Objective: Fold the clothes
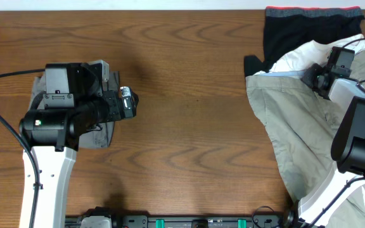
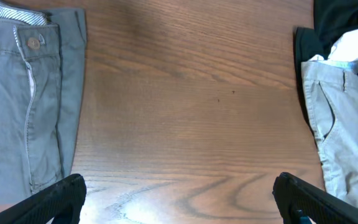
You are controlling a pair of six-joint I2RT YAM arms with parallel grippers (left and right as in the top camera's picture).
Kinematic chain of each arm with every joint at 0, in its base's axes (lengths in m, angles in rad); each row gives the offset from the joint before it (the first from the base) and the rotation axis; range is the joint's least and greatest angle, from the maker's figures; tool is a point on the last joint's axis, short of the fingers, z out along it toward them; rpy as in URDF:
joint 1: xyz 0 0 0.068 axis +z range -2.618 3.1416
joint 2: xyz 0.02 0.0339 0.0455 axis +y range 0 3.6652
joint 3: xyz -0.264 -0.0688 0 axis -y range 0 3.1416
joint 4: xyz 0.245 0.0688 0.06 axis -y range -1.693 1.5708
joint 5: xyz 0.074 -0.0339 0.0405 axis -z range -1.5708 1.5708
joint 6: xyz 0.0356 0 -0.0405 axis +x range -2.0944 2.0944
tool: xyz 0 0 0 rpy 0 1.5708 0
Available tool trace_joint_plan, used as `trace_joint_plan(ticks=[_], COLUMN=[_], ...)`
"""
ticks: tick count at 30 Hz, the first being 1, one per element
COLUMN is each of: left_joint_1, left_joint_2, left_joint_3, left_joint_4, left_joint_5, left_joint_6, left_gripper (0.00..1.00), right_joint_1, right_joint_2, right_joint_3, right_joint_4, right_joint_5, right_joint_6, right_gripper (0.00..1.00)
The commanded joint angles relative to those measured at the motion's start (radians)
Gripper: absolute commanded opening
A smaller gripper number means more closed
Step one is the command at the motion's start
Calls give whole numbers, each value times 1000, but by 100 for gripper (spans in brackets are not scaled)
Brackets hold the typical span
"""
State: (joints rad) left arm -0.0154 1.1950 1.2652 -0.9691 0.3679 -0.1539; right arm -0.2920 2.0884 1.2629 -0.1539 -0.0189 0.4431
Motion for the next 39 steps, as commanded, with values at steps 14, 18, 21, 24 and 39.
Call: trace_joint_plan(ticks=[14, 18, 21, 24, 39], left_joint_1=[-4, -4, -4, -4, -4], left_joint_2=[0, 0, 0, 0, 0], left_joint_3=[20, 20, 20, 20, 20], left_joint_4=[-2, 3, 10, 10, 28], left_joint_5=[14, 14, 14, 14, 14], left_joint_6=[-48, -48, -48, -47, -48], left_gripper=[98, 98, 98, 98, 98], right_joint_1=[-359, -369, -369, -369, -114], right_joint_2=[160, 159, 148, 117, -209], right_joint_3=[-20, -20, -20, -20, -20], right_joint_4=[16, 64, 104, 142, -135], right_joint_5=[84, -61, -215, -396, -373], right_joint_6=[10, -114, -145, -145, -39], right_gripper=[1, 15, 33, 45, 52])
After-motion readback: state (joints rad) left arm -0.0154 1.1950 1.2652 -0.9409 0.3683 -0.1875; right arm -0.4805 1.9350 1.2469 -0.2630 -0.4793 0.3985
